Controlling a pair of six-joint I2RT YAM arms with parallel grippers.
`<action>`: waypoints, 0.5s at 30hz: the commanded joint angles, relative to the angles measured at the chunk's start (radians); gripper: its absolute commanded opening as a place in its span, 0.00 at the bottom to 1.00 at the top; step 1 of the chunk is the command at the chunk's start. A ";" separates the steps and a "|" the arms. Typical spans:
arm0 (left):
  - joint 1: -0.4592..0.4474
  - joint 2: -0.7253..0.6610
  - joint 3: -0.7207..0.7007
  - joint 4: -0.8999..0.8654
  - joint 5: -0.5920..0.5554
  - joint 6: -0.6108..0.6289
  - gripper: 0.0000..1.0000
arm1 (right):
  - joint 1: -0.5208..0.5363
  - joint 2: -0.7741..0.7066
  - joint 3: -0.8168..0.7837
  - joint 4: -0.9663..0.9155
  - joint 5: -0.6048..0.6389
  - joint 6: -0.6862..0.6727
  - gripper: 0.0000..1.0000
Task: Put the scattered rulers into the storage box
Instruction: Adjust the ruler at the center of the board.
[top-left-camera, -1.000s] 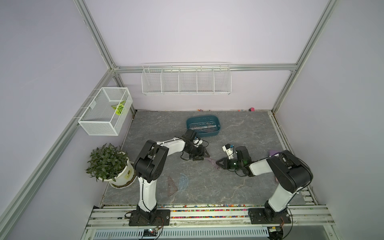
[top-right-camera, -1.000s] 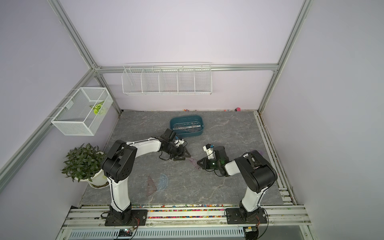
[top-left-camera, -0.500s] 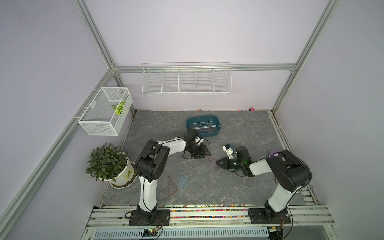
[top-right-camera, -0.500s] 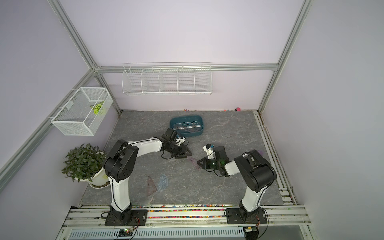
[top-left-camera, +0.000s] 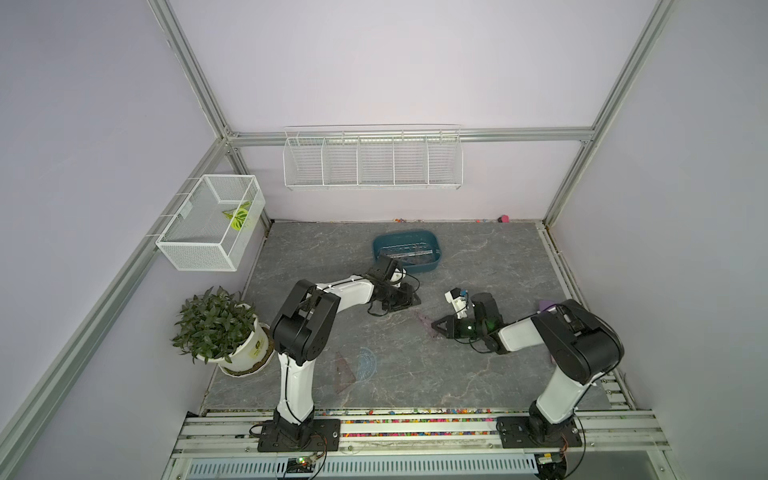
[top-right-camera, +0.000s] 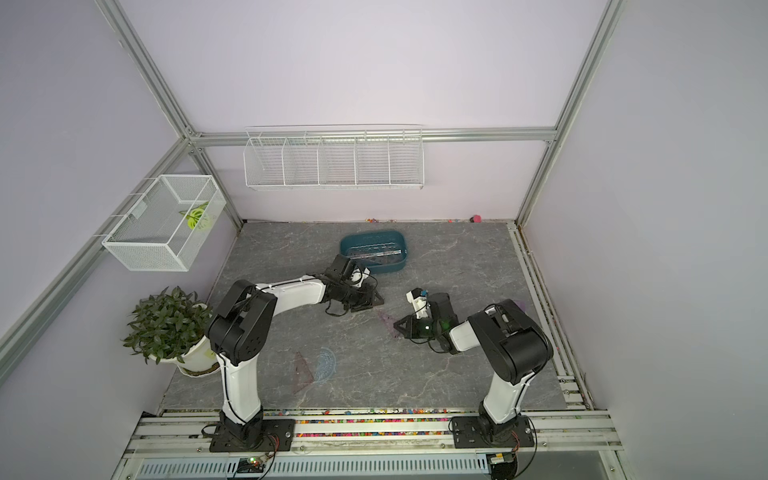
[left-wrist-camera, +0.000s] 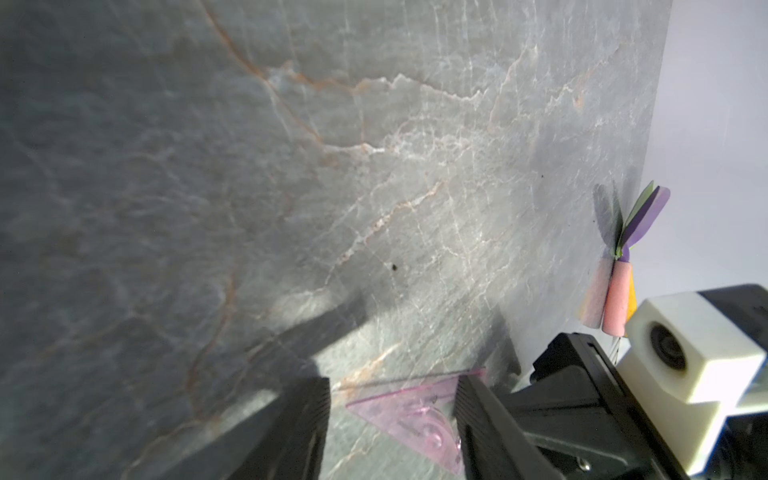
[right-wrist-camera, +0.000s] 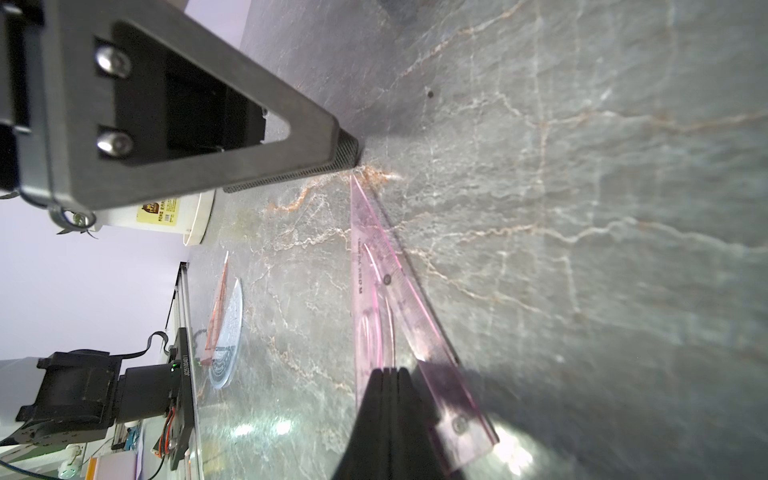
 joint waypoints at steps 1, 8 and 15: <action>0.012 0.120 -0.052 -0.129 -0.181 0.007 0.56 | -0.005 0.047 -0.050 -0.174 0.060 0.006 0.05; -0.007 0.162 -0.036 -0.127 -0.131 0.026 0.55 | -0.005 0.048 -0.042 -0.181 0.060 0.004 0.05; -0.011 0.143 -0.095 -0.176 -0.144 0.061 0.55 | -0.005 0.046 -0.037 -0.183 0.059 0.001 0.05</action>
